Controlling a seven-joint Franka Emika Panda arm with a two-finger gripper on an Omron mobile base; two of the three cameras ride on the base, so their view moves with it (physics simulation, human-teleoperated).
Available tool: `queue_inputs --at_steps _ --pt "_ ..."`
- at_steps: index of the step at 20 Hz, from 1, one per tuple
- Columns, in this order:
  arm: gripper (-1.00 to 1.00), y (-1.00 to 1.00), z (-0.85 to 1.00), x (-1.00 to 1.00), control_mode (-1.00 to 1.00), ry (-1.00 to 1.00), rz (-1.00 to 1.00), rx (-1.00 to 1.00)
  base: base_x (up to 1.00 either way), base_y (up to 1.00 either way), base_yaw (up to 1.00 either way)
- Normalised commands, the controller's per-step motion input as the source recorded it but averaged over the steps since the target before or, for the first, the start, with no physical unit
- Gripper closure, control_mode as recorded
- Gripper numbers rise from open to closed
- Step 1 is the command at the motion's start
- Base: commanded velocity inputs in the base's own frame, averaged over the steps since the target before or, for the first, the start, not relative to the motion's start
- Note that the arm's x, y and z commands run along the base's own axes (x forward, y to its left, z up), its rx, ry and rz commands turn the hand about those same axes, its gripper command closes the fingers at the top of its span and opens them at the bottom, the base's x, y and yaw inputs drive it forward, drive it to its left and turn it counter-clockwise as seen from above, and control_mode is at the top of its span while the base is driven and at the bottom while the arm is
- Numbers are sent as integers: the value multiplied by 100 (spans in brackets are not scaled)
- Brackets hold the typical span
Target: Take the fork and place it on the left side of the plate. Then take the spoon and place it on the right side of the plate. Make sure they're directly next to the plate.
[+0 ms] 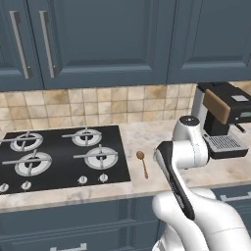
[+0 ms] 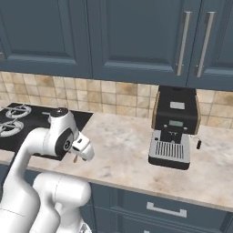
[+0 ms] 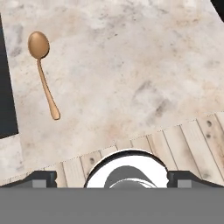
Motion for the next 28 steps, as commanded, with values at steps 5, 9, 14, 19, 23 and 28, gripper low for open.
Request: queue_inputs --at_steps 5,9,14,19,23,28 --pt "-100 21 -25 59 -100 -2 8 0 0 0 0" --pt "-100 22 -20 59 -100 0 10 -2 0 0 0" --pt "-100 17 -13 53 -100 0 12 -3 0 0 0" --pt "-100 8 -8 50 -100 0 3 -1 0 0 0" --pt "-100 10 -20 49 -100 4 0 -1 0 0 0" --pt "-100 18 -33 44 -100 6 0 -3 0 0 0"
